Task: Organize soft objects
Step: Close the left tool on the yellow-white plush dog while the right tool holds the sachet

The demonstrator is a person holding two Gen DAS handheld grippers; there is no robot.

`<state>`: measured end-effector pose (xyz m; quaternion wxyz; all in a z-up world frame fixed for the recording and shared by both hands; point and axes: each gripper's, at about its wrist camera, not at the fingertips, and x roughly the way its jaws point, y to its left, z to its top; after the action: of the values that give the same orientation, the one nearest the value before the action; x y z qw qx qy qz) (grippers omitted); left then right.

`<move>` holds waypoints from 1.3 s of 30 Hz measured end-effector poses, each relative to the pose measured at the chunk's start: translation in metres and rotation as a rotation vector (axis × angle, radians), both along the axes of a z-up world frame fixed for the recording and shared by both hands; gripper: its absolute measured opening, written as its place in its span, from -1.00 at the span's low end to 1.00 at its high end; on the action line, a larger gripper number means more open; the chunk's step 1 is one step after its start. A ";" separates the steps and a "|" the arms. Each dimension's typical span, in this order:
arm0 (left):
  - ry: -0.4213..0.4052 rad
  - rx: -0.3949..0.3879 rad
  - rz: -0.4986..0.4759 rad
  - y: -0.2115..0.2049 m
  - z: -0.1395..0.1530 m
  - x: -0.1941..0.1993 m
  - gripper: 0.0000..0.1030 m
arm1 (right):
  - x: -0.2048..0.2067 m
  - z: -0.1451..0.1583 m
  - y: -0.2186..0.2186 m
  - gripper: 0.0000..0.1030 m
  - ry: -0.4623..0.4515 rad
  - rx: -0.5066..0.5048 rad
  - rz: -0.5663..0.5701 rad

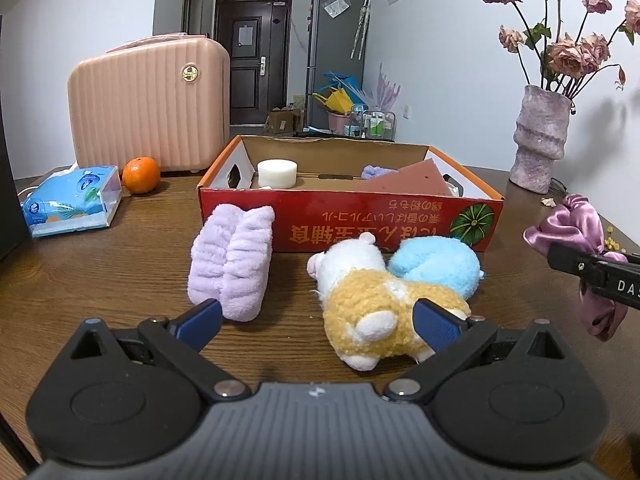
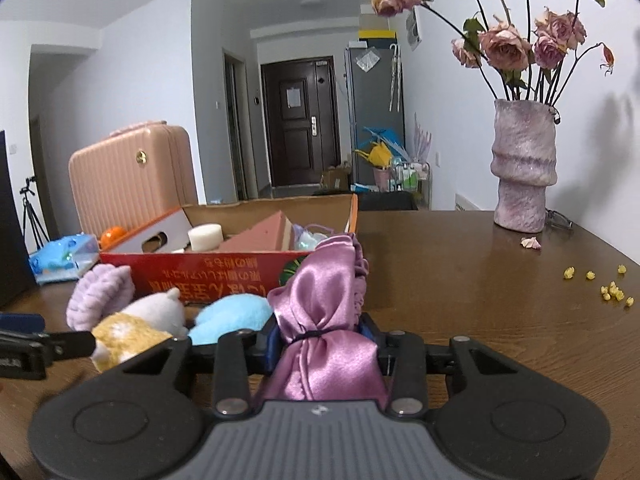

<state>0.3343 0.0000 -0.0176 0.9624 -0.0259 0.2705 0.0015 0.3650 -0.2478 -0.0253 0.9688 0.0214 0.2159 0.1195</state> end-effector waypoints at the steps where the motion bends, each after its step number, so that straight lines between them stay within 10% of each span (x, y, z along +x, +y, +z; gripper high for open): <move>1: 0.001 -0.001 -0.003 -0.001 0.000 0.000 1.00 | -0.001 0.001 0.000 -0.27 -0.004 0.004 0.002; 39: 0.138 0.147 -0.055 -0.072 -0.021 0.058 1.00 | -0.006 0.002 -0.001 -0.27 -0.007 0.031 0.004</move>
<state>0.3918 -0.0721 -0.0388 0.9405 0.0525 0.3357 -0.0032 0.3592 -0.2491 -0.0230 0.9690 0.0353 0.2105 0.1248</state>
